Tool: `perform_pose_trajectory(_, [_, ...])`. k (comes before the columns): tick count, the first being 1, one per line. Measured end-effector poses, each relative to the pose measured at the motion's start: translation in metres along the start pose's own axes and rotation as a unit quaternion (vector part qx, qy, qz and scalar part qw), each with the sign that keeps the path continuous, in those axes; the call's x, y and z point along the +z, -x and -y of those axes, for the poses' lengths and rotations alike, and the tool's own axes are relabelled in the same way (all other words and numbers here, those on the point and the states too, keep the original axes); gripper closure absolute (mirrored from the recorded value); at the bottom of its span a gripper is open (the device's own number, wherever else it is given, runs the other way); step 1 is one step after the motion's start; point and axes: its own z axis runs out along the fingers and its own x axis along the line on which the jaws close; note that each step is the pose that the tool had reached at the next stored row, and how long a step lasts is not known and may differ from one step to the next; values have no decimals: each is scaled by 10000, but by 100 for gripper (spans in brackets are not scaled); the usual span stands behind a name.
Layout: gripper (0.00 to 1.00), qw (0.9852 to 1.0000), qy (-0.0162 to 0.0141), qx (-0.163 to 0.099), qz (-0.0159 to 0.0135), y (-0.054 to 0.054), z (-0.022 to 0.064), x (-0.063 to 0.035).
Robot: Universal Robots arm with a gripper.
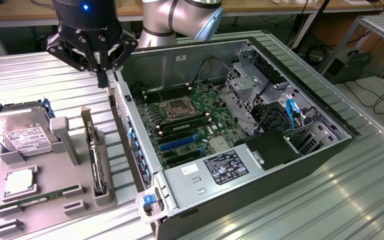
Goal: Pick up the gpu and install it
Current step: 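Reach for the gpu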
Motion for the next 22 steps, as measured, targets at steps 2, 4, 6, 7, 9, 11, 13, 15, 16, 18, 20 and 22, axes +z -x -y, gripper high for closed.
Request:
perform_pose_trajectory(2, [89,10000,0,0,0,-2,1,0])
perform_pose_trajectory(4, [89,10000,0,0,0,-5,4,0])
perform_pose_trajectory(6, [89,10000,0,0,0,-11,8,0])
perform_pose_trajectory(7, [89,10000,0,0,0,-13,9,0])
perform_pose_trajectory(9, [89,10000,0,0,0,-16,10,1])
perform_pose_trajectory(11, [89,10000,0,0,0,-29,17,2])
perform_pose_trajectory(13, [89,10000,0,0,0,-41,21,3])
perform_pose_trajectory(15, [89,10000,0,0,0,-44,23,4])
perform_pose_trajectory(16, [89,10000,0,0,0,-45,23,4])
perform_pose_trajectory(18, [89,10000,0,0,0,-49,24,4])
perform_pose_trajectory(20, [89,10000,0,0,0,-52,26,4])
perform_pose_trajectory(22, [89,10000,0,0,0,-56,27,5])
